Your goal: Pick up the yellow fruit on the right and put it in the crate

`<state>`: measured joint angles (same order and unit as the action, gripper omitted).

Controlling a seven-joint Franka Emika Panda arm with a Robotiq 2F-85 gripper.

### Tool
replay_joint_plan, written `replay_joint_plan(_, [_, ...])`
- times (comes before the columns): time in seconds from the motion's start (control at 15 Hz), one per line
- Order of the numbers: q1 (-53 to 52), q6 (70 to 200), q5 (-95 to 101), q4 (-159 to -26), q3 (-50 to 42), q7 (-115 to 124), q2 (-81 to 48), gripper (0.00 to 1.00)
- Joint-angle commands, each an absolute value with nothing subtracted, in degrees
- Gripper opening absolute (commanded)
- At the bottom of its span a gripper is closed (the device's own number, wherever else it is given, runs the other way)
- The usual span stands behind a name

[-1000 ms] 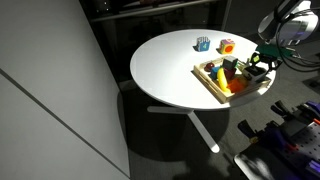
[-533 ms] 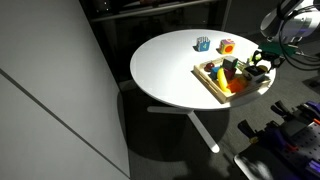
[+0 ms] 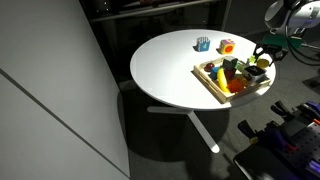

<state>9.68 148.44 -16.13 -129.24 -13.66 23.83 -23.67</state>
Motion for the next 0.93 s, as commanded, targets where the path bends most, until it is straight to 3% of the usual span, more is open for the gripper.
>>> replay_joint_plan(0.0, [9.5, 146.4, -13.4, -130.9, -12.9, 19.2, -19.4, 0.47])
replay_joint_plan(0.87, [6.3, 141.1, -9.4, -134.7, -6.0, 4.8, -12.8, 0.47])
